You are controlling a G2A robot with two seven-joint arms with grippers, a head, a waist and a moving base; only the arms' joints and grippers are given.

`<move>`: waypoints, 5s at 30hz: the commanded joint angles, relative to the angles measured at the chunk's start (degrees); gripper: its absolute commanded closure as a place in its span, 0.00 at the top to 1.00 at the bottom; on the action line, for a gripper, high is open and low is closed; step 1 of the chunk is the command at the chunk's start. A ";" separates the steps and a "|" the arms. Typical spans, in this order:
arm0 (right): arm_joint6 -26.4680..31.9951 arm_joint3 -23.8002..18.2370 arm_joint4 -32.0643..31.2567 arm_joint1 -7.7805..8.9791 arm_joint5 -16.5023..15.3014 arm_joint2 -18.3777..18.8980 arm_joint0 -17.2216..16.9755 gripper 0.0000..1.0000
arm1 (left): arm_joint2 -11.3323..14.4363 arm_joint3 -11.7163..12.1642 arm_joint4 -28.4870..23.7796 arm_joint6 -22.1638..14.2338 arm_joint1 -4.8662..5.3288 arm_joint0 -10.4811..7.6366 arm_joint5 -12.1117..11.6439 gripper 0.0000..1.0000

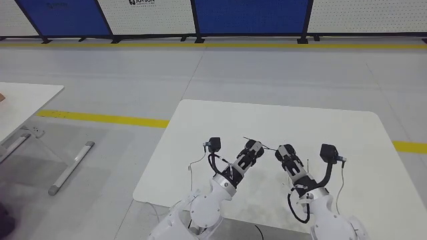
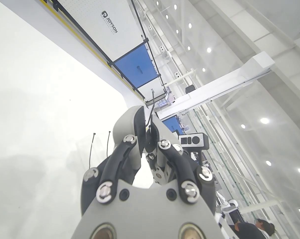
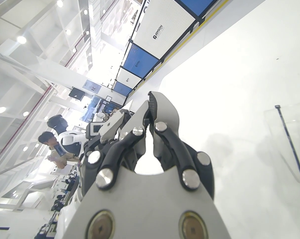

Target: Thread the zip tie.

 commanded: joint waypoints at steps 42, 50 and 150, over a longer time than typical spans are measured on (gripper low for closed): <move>3.24 -2.01 -5.62 0.83 -0.78 1.30 -0.96 1.00 | -2.19 -2.55 -18.31 4.69 -1.47 0.79 2.75 0.00; 1.79 0.18 -22.95 1.57 -2.75 0.33 0.03 1.00 | -2.00 -3.47 -21.93 6.68 -1.89 1.38 3.74 0.00; 5.46 4.23 -29.33 0.43 -4.72 -5.65 4.52 0.00 | 1.01 -2.22 -19.20 5.65 -3.49 0.87 2.29 0.00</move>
